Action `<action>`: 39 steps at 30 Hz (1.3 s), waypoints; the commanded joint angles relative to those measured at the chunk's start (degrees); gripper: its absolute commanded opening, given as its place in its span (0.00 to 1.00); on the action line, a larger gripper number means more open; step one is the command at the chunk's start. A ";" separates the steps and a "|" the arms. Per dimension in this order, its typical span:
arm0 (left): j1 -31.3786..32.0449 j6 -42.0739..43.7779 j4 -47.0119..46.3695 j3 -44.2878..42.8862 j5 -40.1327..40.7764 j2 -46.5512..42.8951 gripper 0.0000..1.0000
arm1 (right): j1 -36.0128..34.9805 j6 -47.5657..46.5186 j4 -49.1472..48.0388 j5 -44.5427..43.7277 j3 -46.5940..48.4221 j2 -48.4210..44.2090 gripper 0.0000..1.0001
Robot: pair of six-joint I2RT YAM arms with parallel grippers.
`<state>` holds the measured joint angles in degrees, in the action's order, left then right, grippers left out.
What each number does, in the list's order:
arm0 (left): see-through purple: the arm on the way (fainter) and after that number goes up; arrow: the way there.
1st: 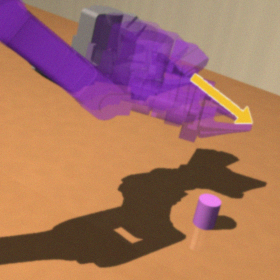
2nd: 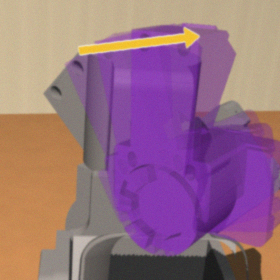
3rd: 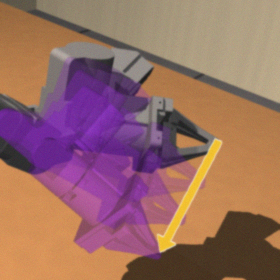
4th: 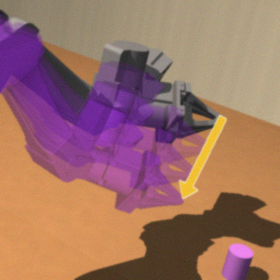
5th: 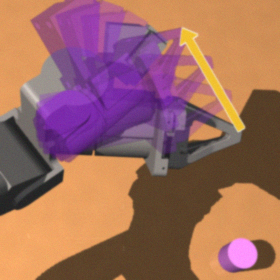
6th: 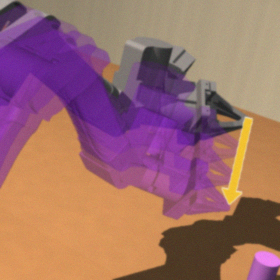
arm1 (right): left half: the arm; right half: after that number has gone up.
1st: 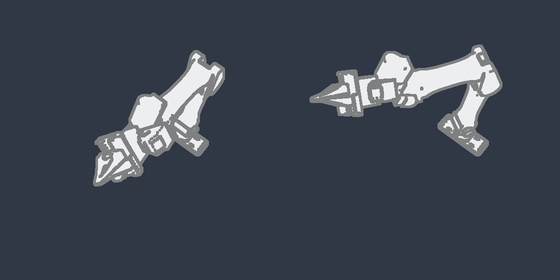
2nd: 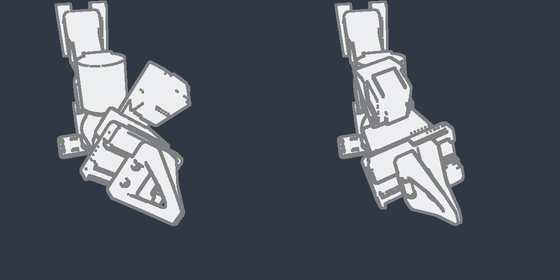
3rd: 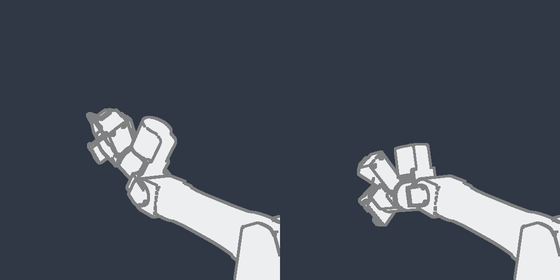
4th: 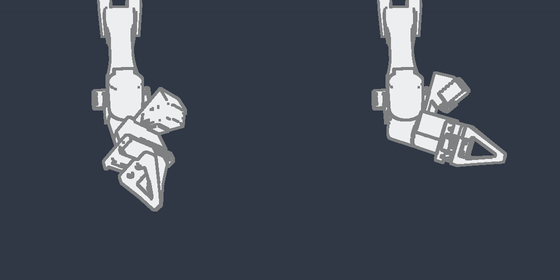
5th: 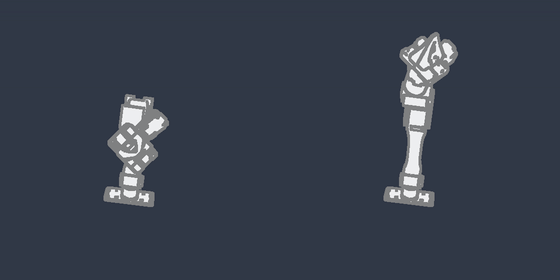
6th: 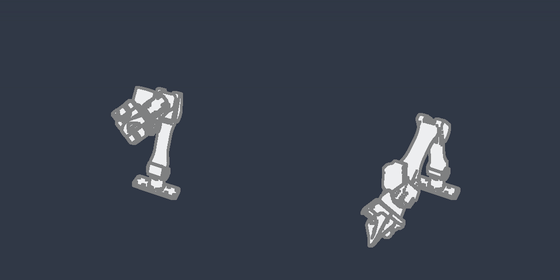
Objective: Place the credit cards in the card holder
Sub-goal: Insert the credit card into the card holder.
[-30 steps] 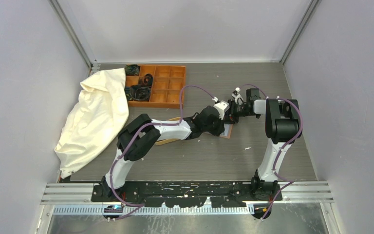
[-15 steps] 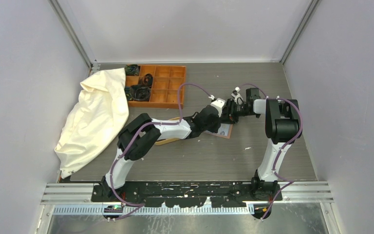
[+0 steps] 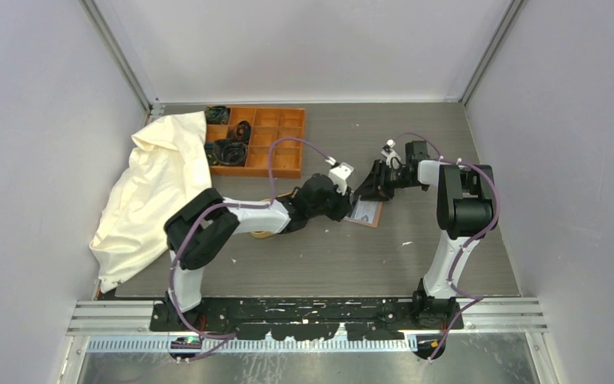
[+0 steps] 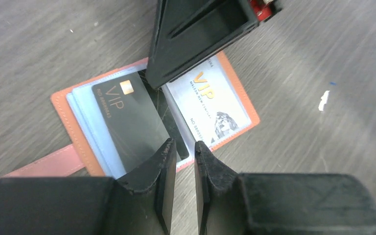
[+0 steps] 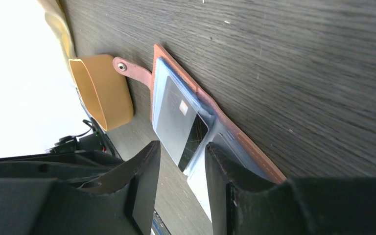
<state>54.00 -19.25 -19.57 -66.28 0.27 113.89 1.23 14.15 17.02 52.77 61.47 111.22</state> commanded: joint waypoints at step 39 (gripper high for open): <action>-10.57 2.19 7.86 -3.05 -8.05 1.75 0.10 | -9.66 -11.99 13.64 -20.06 8.23 -1.45 0.05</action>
<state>43.38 -17.76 -12.91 -67.11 -7.55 114.65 -7.44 2.66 30.35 33.61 67.22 109.12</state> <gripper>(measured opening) 0.099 0.060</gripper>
